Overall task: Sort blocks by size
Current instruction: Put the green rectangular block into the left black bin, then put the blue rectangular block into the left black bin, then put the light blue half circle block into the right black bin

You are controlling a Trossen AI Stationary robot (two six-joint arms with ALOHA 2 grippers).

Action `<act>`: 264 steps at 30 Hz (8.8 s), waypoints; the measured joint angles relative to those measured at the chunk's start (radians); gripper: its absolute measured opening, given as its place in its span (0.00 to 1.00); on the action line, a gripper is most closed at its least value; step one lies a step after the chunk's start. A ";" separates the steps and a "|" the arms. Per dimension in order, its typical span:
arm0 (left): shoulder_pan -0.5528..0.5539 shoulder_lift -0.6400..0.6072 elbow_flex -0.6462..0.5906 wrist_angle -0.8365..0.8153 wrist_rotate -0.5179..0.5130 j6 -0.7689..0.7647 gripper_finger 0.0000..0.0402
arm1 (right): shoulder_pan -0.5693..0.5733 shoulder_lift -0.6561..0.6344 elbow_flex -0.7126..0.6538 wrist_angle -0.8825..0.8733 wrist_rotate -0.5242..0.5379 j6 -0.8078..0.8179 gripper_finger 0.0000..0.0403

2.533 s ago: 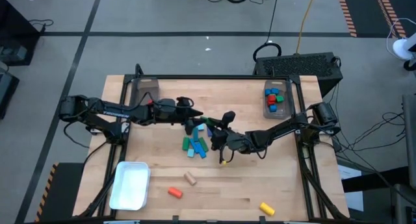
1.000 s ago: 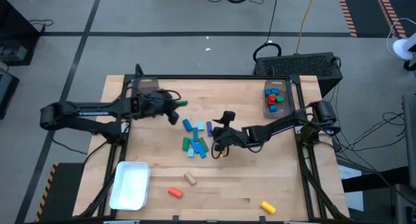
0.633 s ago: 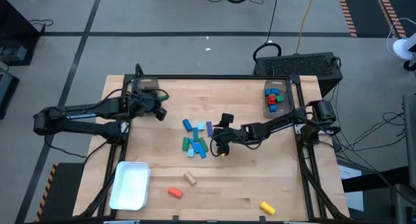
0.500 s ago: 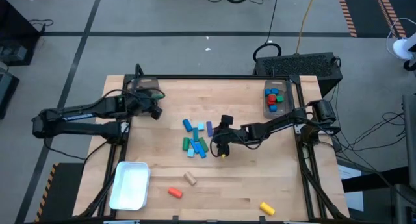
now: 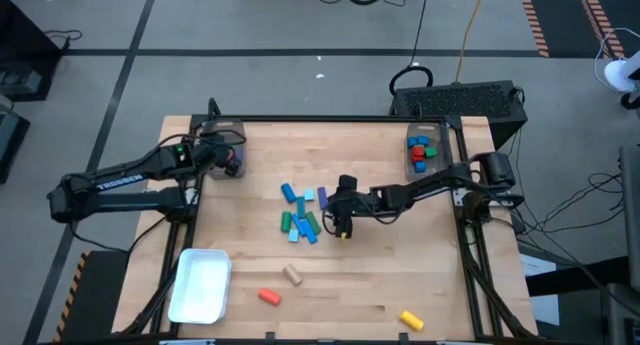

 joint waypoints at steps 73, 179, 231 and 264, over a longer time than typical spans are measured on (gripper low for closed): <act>-0.153 0.328 -0.003 0.670 0.212 0.134 0.41 | -0.162 -0.038 0.024 -0.172 -0.048 0.327 0.58; -0.218 0.569 0.009 0.962 0.556 0.534 0.15 | 0.020 -0.063 0.026 -0.141 0.295 0.226 0.43; 0.266 0.262 -0.158 0.337 0.111 -0.024 0.15 | 0.023 -0.050 0.025 -0.196 0.286 0.261 0.49; 0.181 0.252 -0.094 0.450 0.133 0.117 0.45 | -0.196 0.151 0.042 0.278 -0.238 -0.099 0.71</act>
